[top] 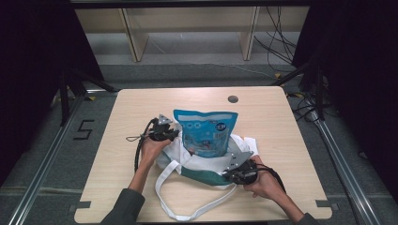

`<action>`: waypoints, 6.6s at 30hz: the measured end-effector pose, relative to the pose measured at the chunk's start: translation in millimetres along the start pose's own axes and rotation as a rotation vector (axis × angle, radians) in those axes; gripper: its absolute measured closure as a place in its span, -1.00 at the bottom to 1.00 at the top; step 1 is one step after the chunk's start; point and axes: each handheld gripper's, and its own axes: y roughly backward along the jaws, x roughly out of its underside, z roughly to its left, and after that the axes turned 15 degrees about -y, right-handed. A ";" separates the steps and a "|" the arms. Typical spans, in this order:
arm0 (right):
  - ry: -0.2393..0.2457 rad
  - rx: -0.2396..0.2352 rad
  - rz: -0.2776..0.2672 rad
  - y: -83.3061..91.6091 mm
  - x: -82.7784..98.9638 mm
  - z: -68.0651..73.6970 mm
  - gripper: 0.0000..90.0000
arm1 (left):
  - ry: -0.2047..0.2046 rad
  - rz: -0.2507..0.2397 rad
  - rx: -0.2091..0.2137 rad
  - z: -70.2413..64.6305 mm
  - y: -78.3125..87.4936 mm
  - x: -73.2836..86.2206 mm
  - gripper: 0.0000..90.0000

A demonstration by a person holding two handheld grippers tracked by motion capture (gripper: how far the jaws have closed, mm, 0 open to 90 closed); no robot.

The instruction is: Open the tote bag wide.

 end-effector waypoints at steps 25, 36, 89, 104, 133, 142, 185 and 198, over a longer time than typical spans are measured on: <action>-0.150 0.160 -0.284 57.7 -50.1 -60.9 0.52 | 0.153 0.016 0.128 -75.9 62.1 13.1 -0.16; -0.257 0.305 -0.165 7.5 -37.0 -117.2 0.95 | 0.018 0.014 0.143 -96.2 45.7 33.4 0.70; -0.106 -0.093 -0.027 7.3 17.5 -23.3 0.97 | 0.266 0.077 0.103 26.6 -41.5 -13.1 0.76; -0.140 0.046 -0.319 81.2 -10.2 -40.4 0.72 | 0.083 -0.107 0.014 10.8 40.8 -39.1 0.64; -0.390 0.259 -0.208 5.7 13.4 -122.7 0.96 | -0.025 0.047 -0.002 -38.3 15.5 23.1 0.99; -0.389 0.269 -0.229 5.7 7.7 -126.9 0.79 | -0.020 0.040 -0.015 -36.8 22.7 18.0 0.88; -0.307 0.261 -0.134 -9.7 3.1 -111.9 0.97 | -0.082 0.021 0.039 -79.6 11.6 11.3 0.93; -0.334 0.256 -0.169 -11.3 -1.3 -123.9 0.90 | -0.065 0.002 0.026 -67.1 10.0 10.4 0.81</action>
